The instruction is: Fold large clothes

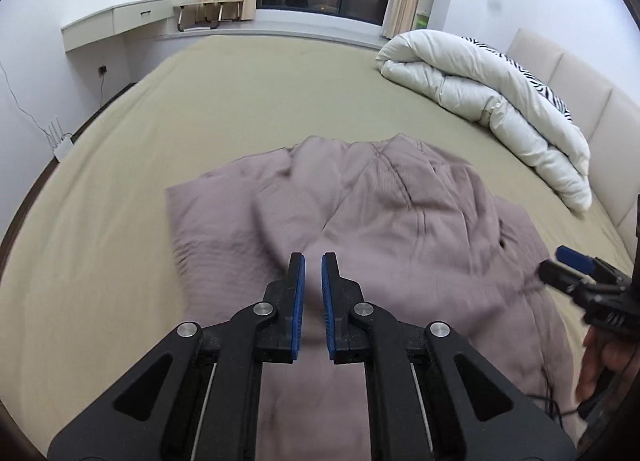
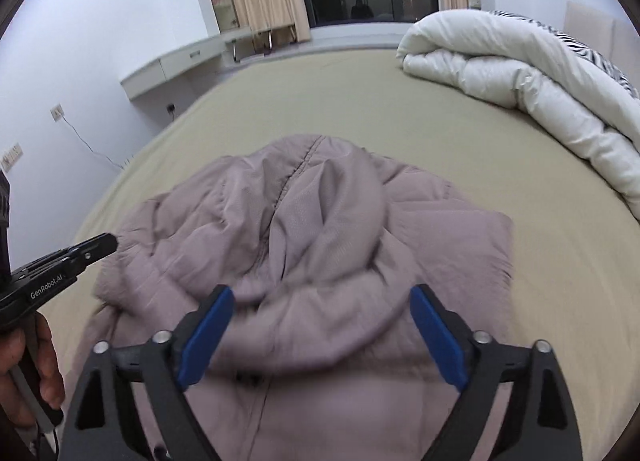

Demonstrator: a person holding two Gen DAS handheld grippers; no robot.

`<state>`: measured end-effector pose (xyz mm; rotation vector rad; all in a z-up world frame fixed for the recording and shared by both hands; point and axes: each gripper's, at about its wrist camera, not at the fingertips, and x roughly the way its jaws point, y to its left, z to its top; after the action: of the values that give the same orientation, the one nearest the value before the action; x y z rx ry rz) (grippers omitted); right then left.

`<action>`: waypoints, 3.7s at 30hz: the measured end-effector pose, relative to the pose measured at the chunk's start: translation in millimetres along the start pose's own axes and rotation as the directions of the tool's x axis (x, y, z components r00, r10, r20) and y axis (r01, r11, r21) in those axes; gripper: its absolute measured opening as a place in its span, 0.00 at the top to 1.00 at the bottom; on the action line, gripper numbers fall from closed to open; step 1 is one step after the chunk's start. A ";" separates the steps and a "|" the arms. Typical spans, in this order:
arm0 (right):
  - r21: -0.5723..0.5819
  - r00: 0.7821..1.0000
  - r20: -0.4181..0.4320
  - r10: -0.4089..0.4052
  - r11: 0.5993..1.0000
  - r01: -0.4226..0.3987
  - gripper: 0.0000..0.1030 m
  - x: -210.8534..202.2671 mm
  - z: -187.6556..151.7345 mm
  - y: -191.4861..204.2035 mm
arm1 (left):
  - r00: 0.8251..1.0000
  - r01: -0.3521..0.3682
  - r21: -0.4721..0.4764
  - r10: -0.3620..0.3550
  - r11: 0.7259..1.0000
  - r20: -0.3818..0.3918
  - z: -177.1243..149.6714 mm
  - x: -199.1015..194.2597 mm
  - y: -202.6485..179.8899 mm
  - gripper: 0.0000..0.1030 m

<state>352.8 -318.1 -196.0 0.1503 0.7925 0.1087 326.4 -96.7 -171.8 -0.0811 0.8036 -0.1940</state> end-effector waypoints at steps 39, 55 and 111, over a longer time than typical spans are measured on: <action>0.502 0.948 -0.213 0.237 0.859 -0.102 0.18 -210.6 -326.6 -132.7 | 0.895 0.101 -0.286 -0.212 0.953 -0.392 -356.6 -217.5 107.9 0.32; 0.611 0.874 -0.235 0.425 0.764 -0.206 0.47 -180.0 -350.0 -128.6 | 0.848 0.146 -0.376 -0.312 0.915 -0.428 -365.1 -202.4 107.4 0.55; 0.524 0.925 0.216 0.313 0.762 -0.380 0.92 -48.6 72.3 -146.1 | 0.929 0.362 -0.509 -0.344 0.781 0.133 112.1 -89.8 148.6 0.95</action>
<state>376.6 -476.1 -137.4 0.8632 0.6525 0.2165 367.5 66.9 -52.4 -0.7638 0.7855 -0.3233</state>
